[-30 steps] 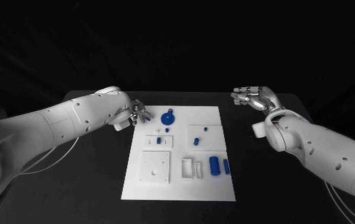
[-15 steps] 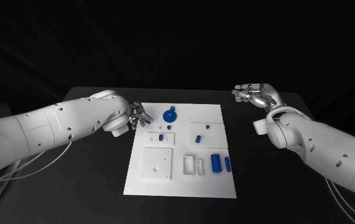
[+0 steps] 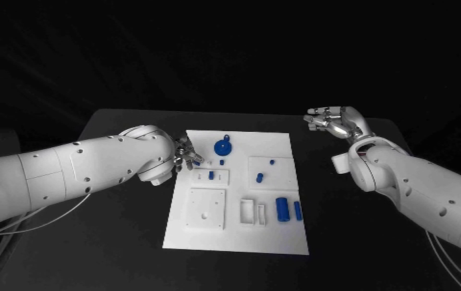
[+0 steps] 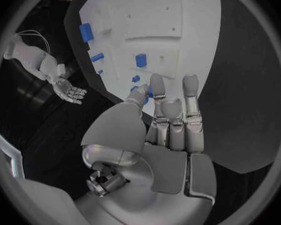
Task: Assemble the parts on the task board
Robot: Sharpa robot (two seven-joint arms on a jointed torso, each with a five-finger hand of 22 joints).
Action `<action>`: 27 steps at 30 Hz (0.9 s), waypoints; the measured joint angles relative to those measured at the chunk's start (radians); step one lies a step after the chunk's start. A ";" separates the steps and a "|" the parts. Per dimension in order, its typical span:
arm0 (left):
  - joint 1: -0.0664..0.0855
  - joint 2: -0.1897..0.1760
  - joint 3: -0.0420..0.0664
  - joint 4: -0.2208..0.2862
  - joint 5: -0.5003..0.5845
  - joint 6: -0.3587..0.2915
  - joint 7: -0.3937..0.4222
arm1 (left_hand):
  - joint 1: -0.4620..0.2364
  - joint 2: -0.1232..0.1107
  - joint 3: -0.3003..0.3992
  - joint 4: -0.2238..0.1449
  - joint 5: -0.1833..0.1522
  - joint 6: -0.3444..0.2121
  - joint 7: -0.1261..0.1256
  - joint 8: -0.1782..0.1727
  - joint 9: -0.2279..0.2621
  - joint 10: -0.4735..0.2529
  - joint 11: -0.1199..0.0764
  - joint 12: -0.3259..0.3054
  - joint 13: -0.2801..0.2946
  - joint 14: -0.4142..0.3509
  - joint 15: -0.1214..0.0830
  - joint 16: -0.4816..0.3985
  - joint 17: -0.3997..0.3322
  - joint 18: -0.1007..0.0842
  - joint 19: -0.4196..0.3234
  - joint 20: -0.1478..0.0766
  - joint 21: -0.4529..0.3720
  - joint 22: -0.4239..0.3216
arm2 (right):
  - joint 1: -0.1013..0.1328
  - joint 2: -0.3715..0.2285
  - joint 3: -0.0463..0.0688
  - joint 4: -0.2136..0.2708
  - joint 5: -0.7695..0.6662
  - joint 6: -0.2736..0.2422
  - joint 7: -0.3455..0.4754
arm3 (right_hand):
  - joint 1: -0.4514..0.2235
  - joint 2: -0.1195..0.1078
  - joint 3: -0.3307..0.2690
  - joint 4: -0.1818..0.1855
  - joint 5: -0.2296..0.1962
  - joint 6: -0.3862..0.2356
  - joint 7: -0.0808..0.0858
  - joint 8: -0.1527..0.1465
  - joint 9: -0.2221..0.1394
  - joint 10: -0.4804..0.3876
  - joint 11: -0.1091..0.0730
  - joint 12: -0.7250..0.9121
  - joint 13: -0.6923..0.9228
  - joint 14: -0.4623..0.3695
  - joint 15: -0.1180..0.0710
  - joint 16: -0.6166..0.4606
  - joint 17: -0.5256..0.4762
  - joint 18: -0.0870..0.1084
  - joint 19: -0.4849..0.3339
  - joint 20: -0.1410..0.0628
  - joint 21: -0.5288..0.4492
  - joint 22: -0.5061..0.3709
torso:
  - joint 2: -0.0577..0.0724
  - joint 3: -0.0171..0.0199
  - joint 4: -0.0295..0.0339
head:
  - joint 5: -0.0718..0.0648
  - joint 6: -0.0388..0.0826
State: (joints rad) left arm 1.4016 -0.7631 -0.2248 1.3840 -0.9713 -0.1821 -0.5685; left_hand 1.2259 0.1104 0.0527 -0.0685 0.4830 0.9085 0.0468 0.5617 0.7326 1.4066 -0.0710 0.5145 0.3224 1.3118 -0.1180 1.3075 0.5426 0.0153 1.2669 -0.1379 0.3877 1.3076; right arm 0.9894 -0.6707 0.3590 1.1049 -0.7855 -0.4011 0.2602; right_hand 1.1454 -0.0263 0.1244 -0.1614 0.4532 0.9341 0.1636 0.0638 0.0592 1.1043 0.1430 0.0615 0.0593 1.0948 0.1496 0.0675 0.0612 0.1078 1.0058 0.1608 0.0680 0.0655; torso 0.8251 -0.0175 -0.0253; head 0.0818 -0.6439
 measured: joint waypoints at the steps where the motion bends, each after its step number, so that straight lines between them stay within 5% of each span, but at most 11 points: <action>1: 0.000 -0.001 -0.003 0.005 -0.006 -0.005 -0.001 | 0.000 0.000 0.001 -0.001 0.000 0.000 0.000 -0.001 0.000 0.001 0.001 0.000 0.000 0.000 0.000 0.000 0.002 0.000 0.000 0.000 0.001 0.000 | 0.000 0.000 0.000 0.000 -0.001 0.000 0.000 | 0.000 0.000 0.000 0.000 0.000 0.000 0.000 0.000 0.000 0.000 0.000 0.000 0.000 0.000 0.000 0.000 0.000 0.000 0.000 0.000 0.000 0.000 | 0.000 0.0002 -0.0002 | 0.001 -0.001; 10: -0.014 -0.010 -0.015 0.041 -0.058 -0.058 -0.003 | 0.000 0.000 0.002 -0.002 0.000 0.004 0.003 -0.008 0.014 0.011 0.000 -0.010 0.001 0.012 -0.005 -0.012 0.021 0.000 0.004 -0.003 0.009 0.000 | -0.001 0.000 0.000 -0.001 -0.005 0.002 0.000 | 0.000 0.000 0.000 0.000 0.000 0.000 0.000 0.000 0.000 0.000 0.000 0.000 0.000 0.000 0.000 0.000 0.000 0.000 0.000 0.000 0.000 0.000 | 0.001 0.0005 -0.0012 | 0.004 -0.006; 27: -0.058 -0.010 -0.017 0.059 -0.119 -0.099 -0.006 | 0.002 0.002 0.004 -0.004 0.004 0.008 0.007 -0.021 0.036 0.017 -0.004 -0.013 0.002 0.021 -0.007 -0.014 0.042 0.000 0.003 -0.003 0.009 0.000 | -0.002 0.000 0.000 -0.002 -0.007 0.005 0.000 | 0.000 0.000 -0.003 0.003 0.004 0.000 0.000 0.000 0.000 0.000 0.000 0.000 0.000 0.000 0.000 0.000 0.000 0.000 0.000 0.000 0.000 0.000 | 0.002 -0.0004 -0.0019 | 0.005 -0.014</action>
State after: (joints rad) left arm 1.3434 -0.7732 -0.2417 1.4428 -1.0900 -0.2812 -0.5745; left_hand 1.2276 0.1119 0.0567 -0.0728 0.4871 0.9162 0.0533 0.5409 0.7684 1.4241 -0.0746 0.5019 0.3247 1.3329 -0.1249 1.2932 0.5843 0.0153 1.2703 -0.1414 0.3964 1.3074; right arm 0.9876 -0.6705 0.3590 1.1030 -0.7920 -0.3961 0.2606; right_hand 1.1454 -0.0263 0.1216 -0.1587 0.4571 0.9342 0.1635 0.0639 0.0592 1.1043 0.1430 0.0615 0.0593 1.0948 0.1496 0.0675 0.0611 0.1078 1.0058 0.1608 0.0680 0.0656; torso 0.8274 -0.0179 -0.0272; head 0.0866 -0.6583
